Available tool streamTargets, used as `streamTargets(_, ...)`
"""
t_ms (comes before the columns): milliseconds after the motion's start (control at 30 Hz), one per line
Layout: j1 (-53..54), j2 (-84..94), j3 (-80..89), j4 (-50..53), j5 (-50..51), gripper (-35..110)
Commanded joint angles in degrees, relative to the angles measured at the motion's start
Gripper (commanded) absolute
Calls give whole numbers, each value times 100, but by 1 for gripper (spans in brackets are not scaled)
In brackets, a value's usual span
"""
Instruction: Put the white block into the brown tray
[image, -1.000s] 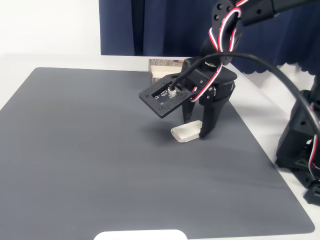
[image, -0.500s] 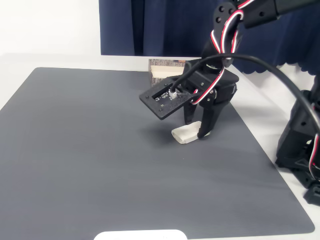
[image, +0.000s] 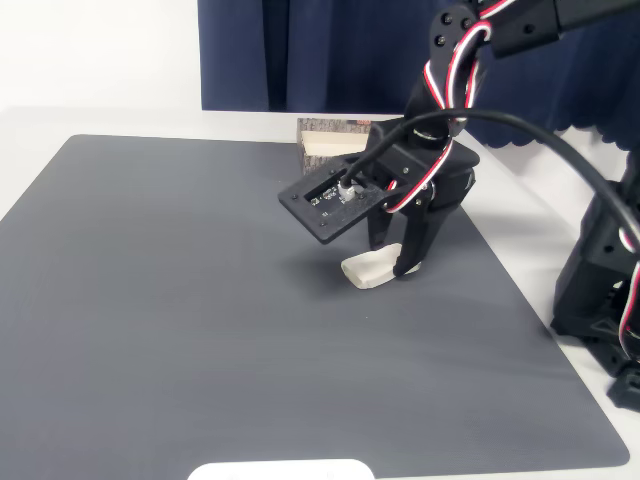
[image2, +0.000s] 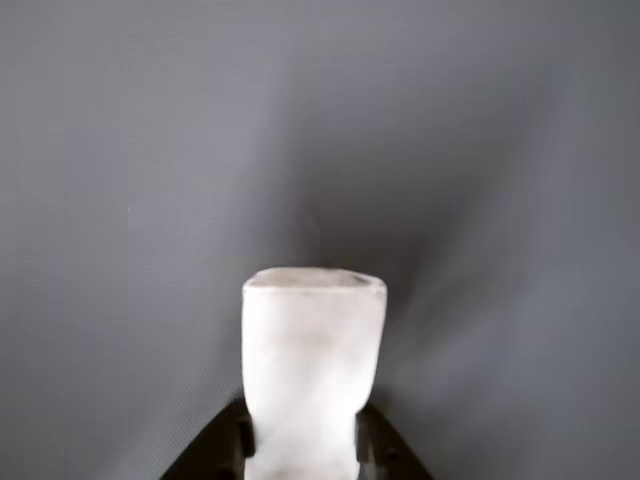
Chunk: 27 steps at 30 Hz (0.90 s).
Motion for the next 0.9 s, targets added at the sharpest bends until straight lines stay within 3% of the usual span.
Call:
streamTargets(0, -299, 281, -79, -62, 70, 0)
streamTargets(233, -123, 870, -167, -26, 949, 0)
streamTargets(533, 1011, 826, -1222, 176, 949, 0)
streamTargets(867, 2426, -896, -3911, 1521, 299, 0)
